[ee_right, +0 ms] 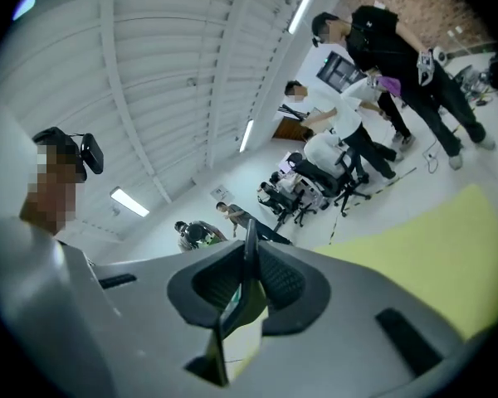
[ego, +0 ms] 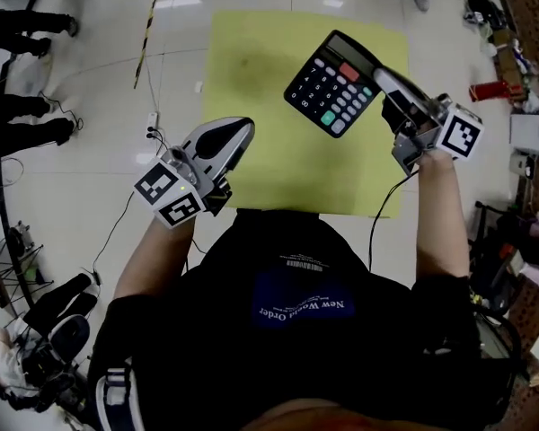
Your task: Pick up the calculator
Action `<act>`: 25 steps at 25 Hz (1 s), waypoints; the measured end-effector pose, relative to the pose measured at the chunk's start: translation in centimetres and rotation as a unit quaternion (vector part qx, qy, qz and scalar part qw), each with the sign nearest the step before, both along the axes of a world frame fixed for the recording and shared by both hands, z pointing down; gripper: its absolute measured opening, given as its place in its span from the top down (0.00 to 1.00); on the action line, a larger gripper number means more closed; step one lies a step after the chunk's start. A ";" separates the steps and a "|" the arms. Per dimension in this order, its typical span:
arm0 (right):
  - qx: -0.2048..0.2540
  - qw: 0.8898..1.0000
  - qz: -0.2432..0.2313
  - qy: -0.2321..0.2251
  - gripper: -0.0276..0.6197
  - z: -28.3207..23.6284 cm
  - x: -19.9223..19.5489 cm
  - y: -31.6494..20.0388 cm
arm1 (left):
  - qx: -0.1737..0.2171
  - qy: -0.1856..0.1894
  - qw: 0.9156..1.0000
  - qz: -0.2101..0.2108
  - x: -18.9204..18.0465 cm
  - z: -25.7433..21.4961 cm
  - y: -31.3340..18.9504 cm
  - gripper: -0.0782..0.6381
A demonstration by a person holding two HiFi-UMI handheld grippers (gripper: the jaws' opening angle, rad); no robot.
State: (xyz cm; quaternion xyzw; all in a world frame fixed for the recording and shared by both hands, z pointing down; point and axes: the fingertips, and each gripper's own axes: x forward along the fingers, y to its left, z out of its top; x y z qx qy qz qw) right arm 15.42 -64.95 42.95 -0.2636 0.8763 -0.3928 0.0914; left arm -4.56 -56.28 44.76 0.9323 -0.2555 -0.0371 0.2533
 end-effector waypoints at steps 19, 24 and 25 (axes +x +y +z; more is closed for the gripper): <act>0.081 0.995 0.028 -0.042 0.90 -14.6 1.4 8.8 | 0.078 0.036 0.996 -0.023 -0.2 -11.4 2.3 0.88; 0.079 0.995 0.029 -0.046 0.90 -14.3 1.4 8.7 | 0.086 0.033 0.995 -0.024 -0.3 -12.1 2.3 0.88; 0.080 0.995 0.029 -0.045 0.90 -14.3 1.5 8.7 | 0.086 0.032 0.995 -0.025 -0.3 -12.1 2.3 0.88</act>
